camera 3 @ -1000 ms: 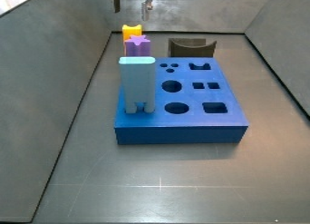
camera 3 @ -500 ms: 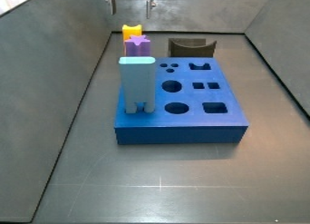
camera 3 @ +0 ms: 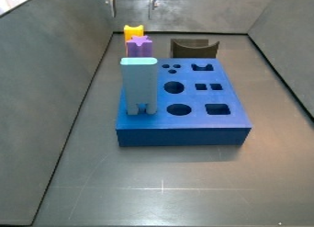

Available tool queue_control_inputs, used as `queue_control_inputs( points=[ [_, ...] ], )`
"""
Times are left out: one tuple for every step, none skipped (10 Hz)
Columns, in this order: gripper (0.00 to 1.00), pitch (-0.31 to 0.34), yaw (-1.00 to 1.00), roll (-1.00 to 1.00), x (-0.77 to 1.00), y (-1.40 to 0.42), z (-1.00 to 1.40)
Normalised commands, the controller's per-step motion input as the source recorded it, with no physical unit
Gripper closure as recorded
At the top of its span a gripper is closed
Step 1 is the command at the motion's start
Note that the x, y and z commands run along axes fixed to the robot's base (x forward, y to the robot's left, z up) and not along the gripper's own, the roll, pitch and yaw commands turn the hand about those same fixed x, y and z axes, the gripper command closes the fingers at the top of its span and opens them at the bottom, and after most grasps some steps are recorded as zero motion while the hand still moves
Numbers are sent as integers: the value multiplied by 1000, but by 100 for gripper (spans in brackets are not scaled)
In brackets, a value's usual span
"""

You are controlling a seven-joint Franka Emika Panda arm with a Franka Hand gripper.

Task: Pick up the arch object. Move up. Rotate the arch object. Move to above the board. Insert the arch object.
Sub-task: Rotate the arch object, then move to above the board.

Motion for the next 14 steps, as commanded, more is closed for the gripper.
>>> queue_control_inputs(
  points=[
    [0, -23, -59, -4, 15, -1, -1000],
    [0, -36, -46, -14, 18, 1, -1000],
    [0, -38, -40, -20, 17, 0, -1000],
    [0, -46, -31, -32, 17, 0, -864],
    [0, -49, -25, -41, 18, 0, -752],
    [0, -53, -18, -53, 20, 0, -605],
    [0, -53, -14, -59, 21, 0, -535],
    [0, -51, -7, -71, 23, 0, -395],
    [0, -50, -3, -79, 27, -1, -297],
    [0, -48, 2, -86, 30, -1, -206],
    [100, 0, 0, 0, 0, 0, 0],
    [100, 122, 159, 9, 124, -194, 1000],
    [100, 131, 154, 9, 121, -194, 1000],
    [100, 143, 129, 17, 114, -181, 1000]
  ],
)
